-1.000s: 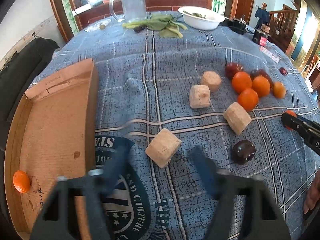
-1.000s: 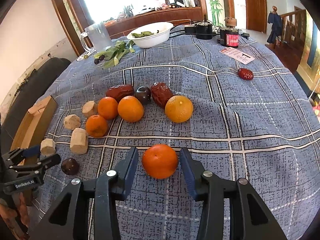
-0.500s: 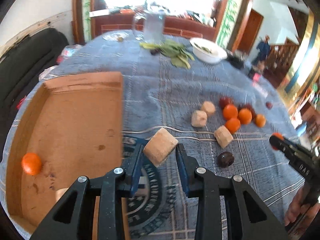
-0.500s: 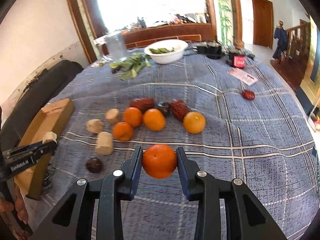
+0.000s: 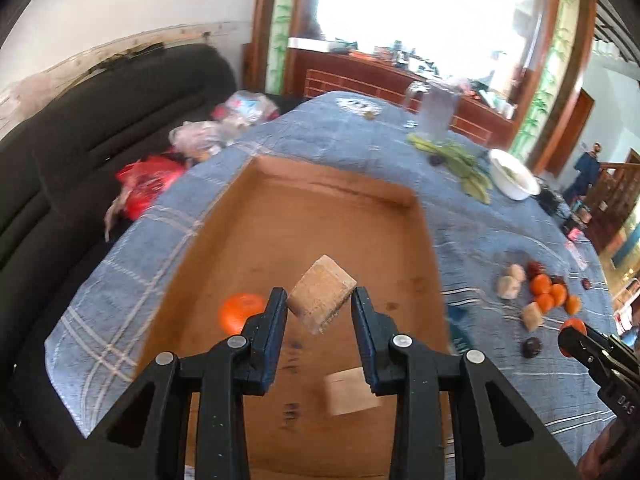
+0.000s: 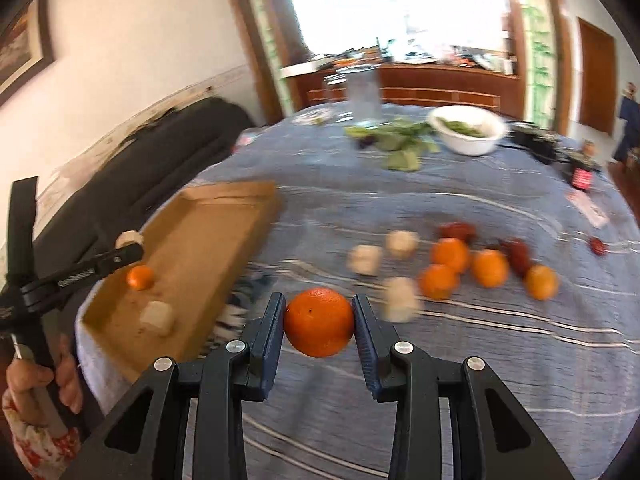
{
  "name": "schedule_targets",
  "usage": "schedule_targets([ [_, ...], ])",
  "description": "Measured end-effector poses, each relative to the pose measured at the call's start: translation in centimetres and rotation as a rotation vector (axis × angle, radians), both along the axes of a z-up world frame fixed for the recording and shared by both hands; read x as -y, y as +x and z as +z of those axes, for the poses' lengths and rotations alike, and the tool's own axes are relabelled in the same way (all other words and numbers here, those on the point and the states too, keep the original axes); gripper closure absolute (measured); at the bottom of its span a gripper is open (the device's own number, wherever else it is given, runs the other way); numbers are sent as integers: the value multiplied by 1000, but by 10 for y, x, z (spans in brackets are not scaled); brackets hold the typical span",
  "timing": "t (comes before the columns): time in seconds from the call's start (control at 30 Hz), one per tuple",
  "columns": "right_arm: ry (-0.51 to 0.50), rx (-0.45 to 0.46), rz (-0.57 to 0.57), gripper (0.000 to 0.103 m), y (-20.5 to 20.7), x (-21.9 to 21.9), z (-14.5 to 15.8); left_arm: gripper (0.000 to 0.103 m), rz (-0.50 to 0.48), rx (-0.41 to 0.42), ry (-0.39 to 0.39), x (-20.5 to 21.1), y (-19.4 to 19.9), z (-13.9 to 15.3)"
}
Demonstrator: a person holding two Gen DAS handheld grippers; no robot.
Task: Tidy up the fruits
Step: 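Release the wooden cube into the tray with the left gripper while the right releases the orange there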
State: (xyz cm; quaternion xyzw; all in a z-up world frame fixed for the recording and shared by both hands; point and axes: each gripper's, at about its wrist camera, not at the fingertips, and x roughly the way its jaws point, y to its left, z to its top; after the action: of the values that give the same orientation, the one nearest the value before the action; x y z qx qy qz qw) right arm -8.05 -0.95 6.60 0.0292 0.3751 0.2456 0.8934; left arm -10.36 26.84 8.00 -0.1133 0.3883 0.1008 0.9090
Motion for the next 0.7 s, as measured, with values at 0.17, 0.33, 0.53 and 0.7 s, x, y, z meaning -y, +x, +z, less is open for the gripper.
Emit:
schedule_targets([
  [0.17,29,-34,118,66,5,-56,-3,70,47,-26,37,-18,-4,-12],
  [0.33,-2,-48,223,65,12,-118,-12,70,36,-19,67,-22,-7,-14],
  [0.53,-56,-87,274,65,23,-165,-33,65,4,-22,83,-22,-9,-18],
  [0.7,-74,-106,275,65,32,-180,-45,49,10,-28,28,-33,-11,-21],
])
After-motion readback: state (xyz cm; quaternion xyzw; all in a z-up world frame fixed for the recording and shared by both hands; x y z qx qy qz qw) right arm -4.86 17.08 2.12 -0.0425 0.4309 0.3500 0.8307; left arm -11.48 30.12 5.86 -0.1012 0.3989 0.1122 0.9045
